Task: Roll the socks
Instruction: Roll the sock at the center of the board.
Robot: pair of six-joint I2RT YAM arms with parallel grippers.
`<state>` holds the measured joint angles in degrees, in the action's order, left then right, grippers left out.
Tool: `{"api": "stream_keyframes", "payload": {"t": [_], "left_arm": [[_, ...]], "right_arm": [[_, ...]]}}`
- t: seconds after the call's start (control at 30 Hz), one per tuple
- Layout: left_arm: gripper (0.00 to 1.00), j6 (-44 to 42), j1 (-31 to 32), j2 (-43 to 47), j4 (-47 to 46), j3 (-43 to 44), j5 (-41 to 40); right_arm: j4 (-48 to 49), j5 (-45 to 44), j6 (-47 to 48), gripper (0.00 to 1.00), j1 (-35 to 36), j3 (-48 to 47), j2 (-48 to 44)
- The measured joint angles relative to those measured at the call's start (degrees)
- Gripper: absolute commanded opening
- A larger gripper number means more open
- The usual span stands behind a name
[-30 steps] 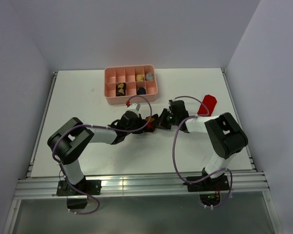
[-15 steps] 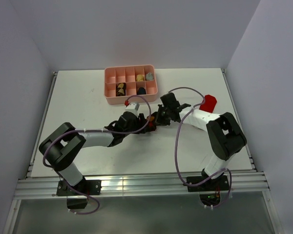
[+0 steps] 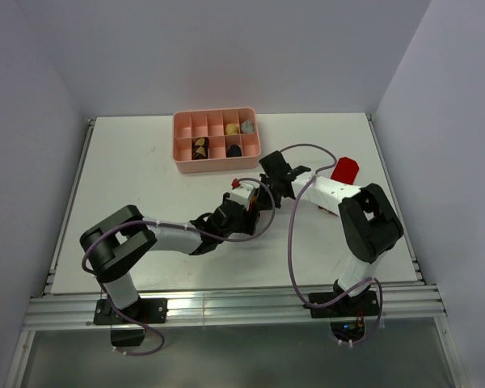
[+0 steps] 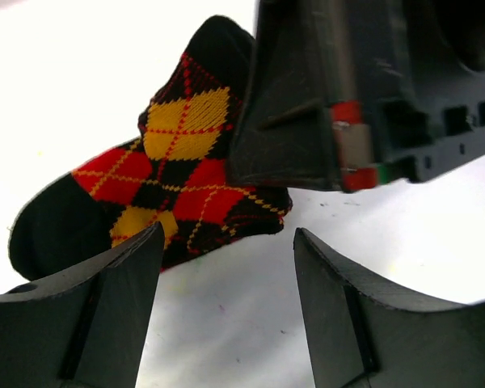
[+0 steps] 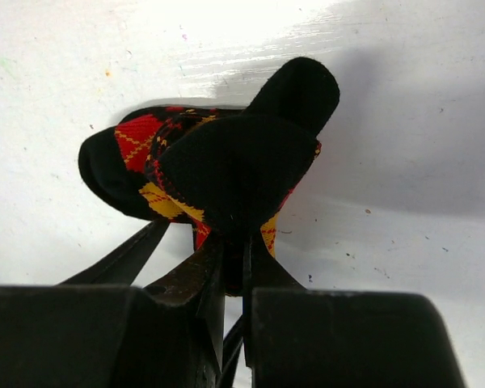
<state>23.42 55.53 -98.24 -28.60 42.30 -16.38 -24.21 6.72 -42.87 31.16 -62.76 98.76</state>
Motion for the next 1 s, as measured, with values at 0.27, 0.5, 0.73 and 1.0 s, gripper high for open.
{"api": "stream_keyframes", "payload": {"t": [0.27, 0.5, 0.73, 1.0], "left_arm": [[0.69, -5.9, 2.7, -4.8, -0.5, 4.6, -4.2], [0.53, -5.7, 3.1, -6.7, 0.2, 5.9, -4.5], [0.21, -3.3, 3.0, -7.6, 1.0, 6.3, -5.8], [0.01, 0.7, 2.4, -7.2, -0.7, 5.3, -4.7]], "right_arm": [[-0.4, 0.4, -0.8, 0.00, 0.0, -0.3, 0.5], [-0.5, 0.4, -1.3, 0.00, 0.0, -0.3, 0.5], [0.9, 0.4, -2.5, 0.02, 0.0, 0.5, 0.4], [5.1, 0.4, -4.0, 0.31, -0.9, 4.8, -3.1]]}}
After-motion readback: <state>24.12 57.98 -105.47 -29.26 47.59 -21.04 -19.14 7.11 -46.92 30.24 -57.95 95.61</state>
